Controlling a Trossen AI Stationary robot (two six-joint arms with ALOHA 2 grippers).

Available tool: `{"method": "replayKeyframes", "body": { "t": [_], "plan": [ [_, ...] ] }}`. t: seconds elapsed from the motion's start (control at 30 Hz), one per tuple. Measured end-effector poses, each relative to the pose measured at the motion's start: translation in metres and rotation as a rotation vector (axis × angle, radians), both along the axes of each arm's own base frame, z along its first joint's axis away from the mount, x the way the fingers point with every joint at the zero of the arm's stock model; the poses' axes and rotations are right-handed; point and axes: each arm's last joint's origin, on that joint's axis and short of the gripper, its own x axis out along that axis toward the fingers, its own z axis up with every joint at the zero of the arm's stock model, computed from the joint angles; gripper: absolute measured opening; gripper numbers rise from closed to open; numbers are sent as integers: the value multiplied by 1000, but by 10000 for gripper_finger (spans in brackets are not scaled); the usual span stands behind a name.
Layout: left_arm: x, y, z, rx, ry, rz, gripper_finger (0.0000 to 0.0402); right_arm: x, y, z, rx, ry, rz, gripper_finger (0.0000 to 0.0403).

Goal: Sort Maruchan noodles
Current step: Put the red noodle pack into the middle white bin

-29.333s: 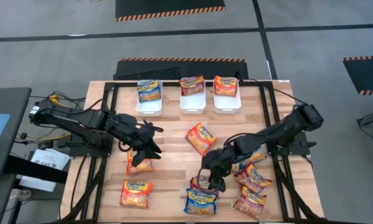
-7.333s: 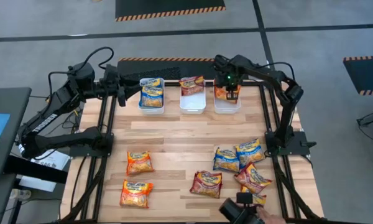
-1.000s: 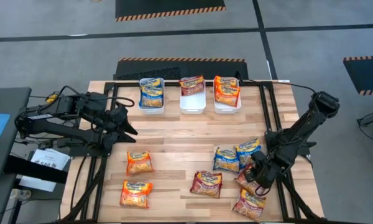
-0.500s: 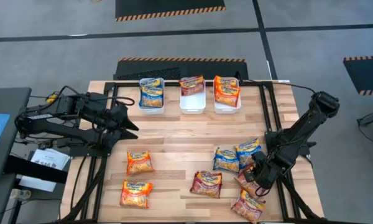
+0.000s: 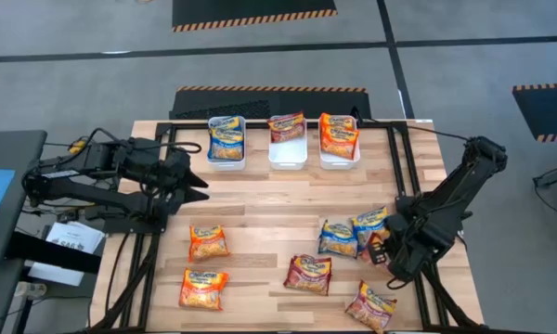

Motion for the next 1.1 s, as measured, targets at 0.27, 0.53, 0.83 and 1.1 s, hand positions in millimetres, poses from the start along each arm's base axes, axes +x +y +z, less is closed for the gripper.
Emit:
{"method": "replayKeyframes", "body": {
  "t": [0.27, 0.53, 0.83, 1.1],
  "plan": [
    [4, 5, 0, 45, -1, 131, 199, 0, -2, 21, -50, -21, 40, 5],
    [21, 9, -8, -116, 54, 97, 199, 8, -11, 52, -117, -95, 95, 5],
    [60, 22, -19, -164, 74, 78, 199, 34, -32, 81, -224, -225, 201, 5],
    [101, 27, -17, -134, -97, -36, 199, 60, -57, 110, -313, -348, 337, 5]
  ]
}}
